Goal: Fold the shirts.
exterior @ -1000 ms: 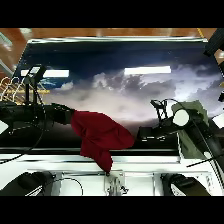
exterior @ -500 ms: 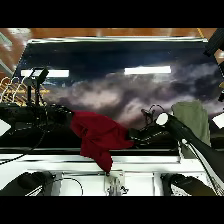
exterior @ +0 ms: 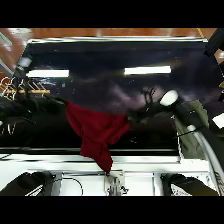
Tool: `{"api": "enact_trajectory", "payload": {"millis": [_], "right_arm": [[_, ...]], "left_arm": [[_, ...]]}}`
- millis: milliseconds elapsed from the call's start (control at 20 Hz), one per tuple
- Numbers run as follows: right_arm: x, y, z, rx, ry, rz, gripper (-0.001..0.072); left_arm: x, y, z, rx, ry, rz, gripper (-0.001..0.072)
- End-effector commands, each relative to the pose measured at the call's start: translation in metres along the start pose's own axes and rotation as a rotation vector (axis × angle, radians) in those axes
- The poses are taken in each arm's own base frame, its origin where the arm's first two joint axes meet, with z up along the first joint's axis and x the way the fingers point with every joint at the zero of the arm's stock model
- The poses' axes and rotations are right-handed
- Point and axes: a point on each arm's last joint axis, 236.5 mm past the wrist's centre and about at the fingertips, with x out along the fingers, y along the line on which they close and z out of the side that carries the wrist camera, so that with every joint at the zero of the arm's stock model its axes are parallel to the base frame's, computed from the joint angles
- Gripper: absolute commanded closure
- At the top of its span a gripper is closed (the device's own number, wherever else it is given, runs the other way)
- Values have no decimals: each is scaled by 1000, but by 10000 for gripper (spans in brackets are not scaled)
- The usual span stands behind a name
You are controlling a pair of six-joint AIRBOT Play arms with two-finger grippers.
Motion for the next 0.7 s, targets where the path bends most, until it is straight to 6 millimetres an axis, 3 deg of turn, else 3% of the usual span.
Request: {"api": "enact_trajectory", "payload": {"millis": [0, 100, 150, 250, 300, 400, 450, 550, 650], "right_arm": [[-151, 94, 67, -293, -394, 27, 640], [-269, 159, 84, -442, -750, 3, 639], [-321, 185, 80, -498, -900, -16, 639], [-402, 222, 53, -574, -1134, -93, 639], [-424, 229, 39, -587, -1197, -130, 639], [-442, 234, 16, -590, -1242, -171, 639], [-436, 231, 7, -584, -1207, -182, 639], [-399, 211, -9, -540, -1019, -204, 639], [-372, 190, -21, -516, -865, -248, 639]], "left_arm": [[-69, -7, 101, 29, -333, -13, 680], [-151, -29, 159, 72, -562, -62, 680], [-187, -37, 174, 78, -642, -83, 680], [-239, -43, 185, 84, -734, -100, 680], [-247, -41, 180, 86, -725, -91, 680], [-231, -30, 147, 86, -578, -49, 680], [-216, -25, 126, 83, -465, -28, 680], [-185, -15, 88, 78, -270, 3, 680], [-167, -16, 78, 75, -215, -3, 680]]}}
